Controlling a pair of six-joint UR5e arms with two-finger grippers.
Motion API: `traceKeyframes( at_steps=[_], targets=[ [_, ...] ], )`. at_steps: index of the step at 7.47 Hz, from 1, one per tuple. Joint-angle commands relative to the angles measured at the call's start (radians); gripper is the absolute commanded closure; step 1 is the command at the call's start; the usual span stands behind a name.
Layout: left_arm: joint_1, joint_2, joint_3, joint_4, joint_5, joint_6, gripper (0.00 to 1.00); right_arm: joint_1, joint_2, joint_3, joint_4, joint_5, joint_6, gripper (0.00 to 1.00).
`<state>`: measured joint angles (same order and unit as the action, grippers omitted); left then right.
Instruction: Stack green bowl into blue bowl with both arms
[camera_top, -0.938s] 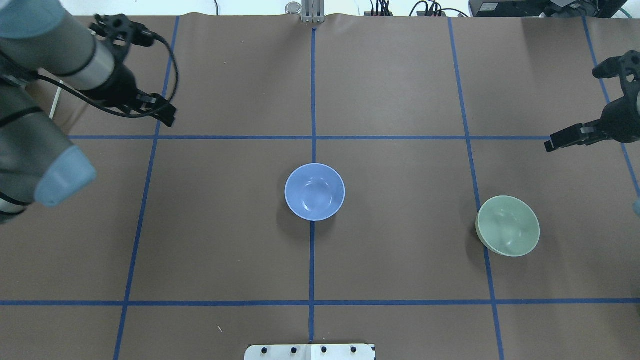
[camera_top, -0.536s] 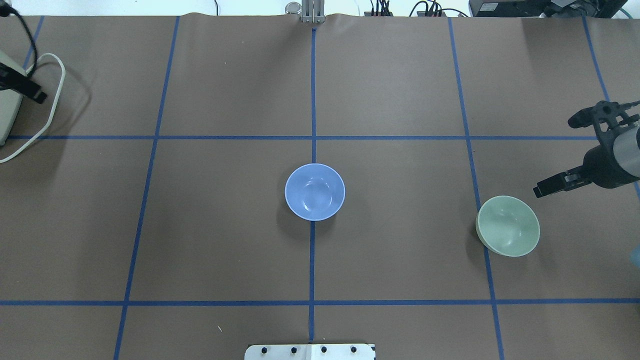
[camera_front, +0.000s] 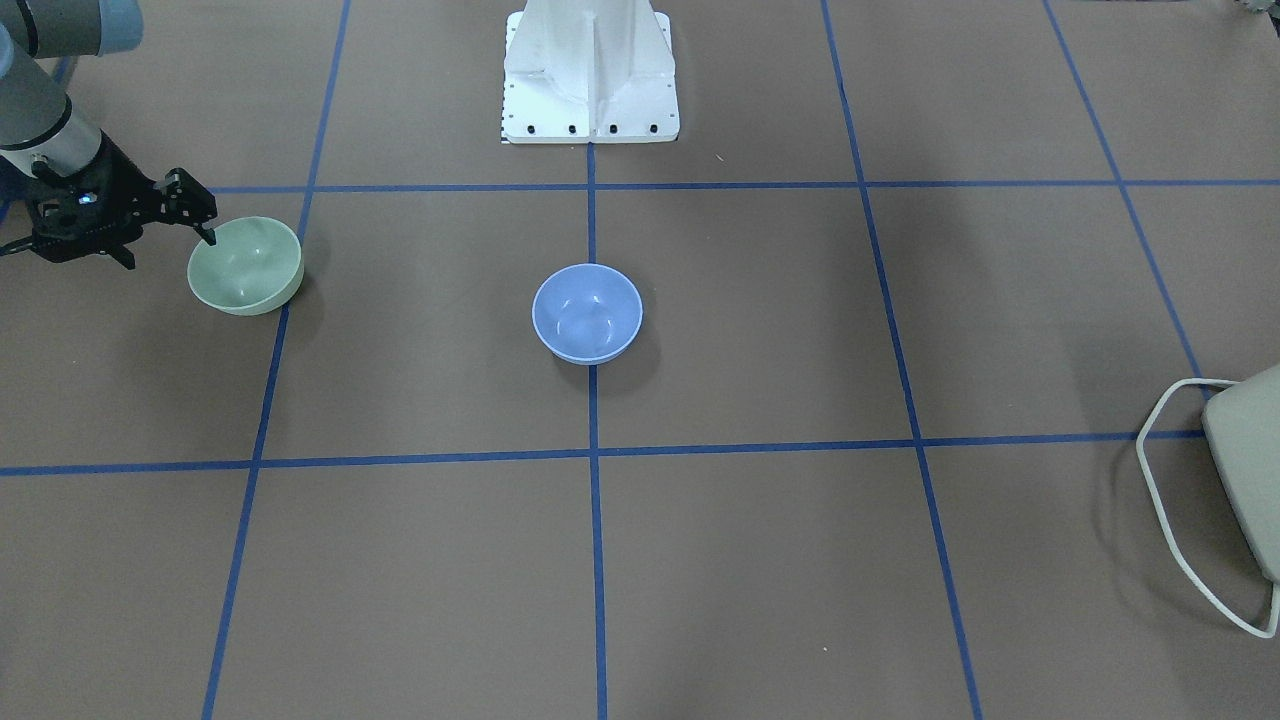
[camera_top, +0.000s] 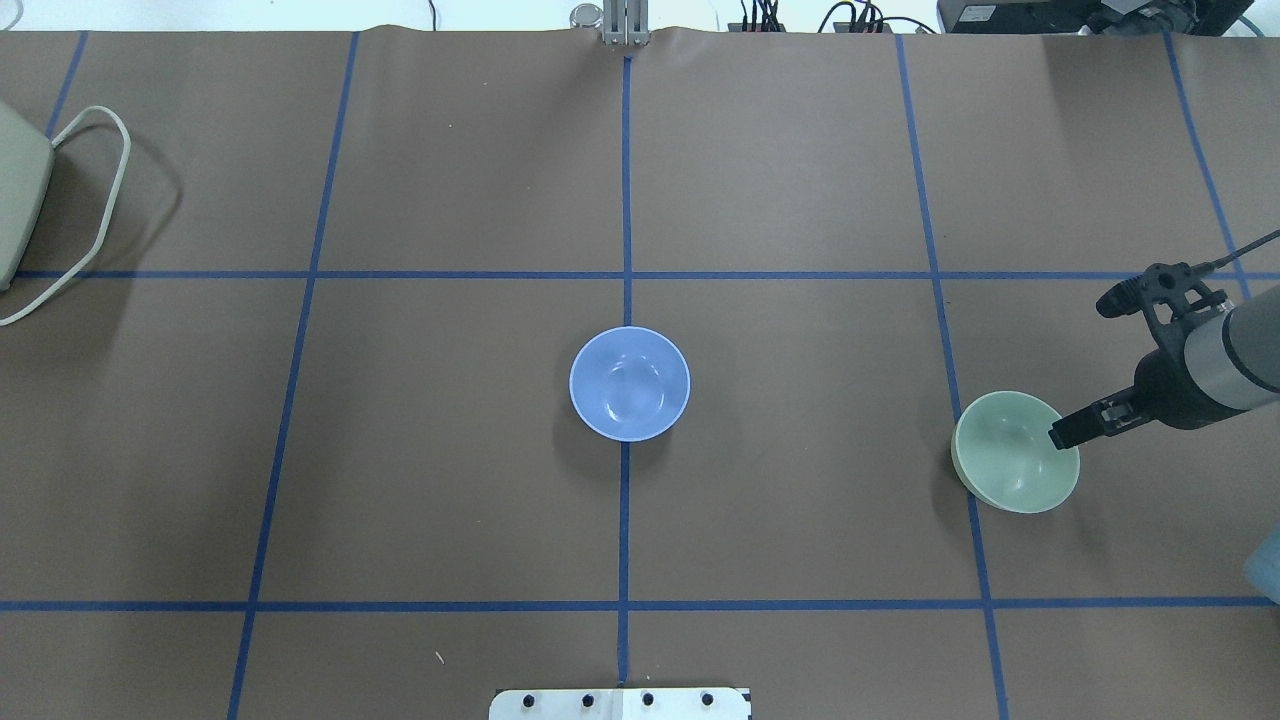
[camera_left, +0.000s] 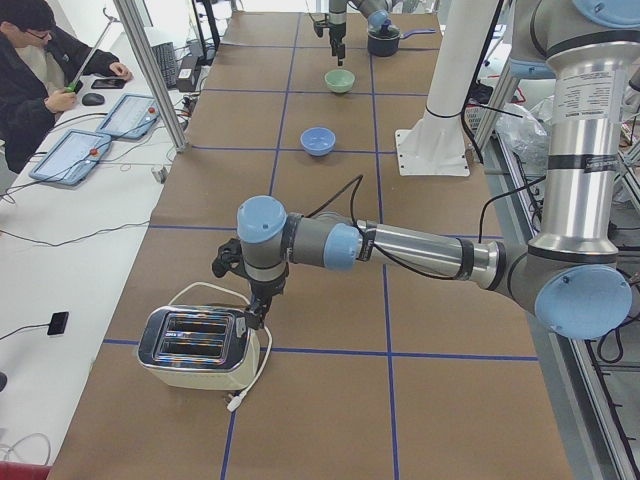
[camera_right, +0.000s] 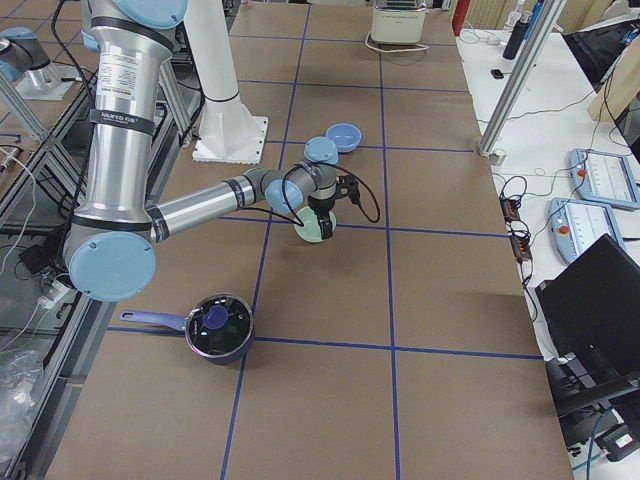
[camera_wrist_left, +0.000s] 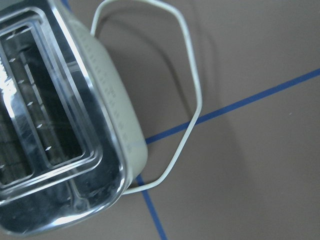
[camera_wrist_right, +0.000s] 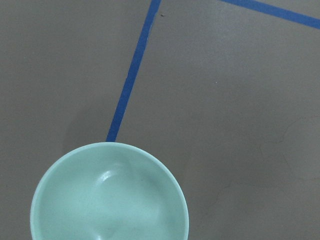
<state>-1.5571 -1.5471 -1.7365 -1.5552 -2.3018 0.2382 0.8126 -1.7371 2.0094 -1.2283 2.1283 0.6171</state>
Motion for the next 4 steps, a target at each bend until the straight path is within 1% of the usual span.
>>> traceKeyframes(
  at_steps=[1, 2, 3, 4],
  targets=[
    [-0.031, 0.024, 0.006, 0.006, 0.002, 0.015, 0.02, -0.044, -0.004, -0.073, 0.091, -0.036, 0.001, 0.12],
    [-0.032, 0.025, 0.006, 0.006, 0.002, 0.015, 0.02, -0.052, 0.007, -0.116, 0.123, -0.042, 0.001, 0.21],
    [-0.032, 0.025, 0.008, 0.004, 0.004, 0.015, 0.02, -0.053, 0.025, -0.141, 0.131, -0.042, 0.001, 0.34],
    [-0.032, 0.025, 0.009, 0.004, 0.004, 0.016, 0.02, -0.053, 0.034, -0.144, 0.131, -0.039, 0.001, 0.78]
  ],
)
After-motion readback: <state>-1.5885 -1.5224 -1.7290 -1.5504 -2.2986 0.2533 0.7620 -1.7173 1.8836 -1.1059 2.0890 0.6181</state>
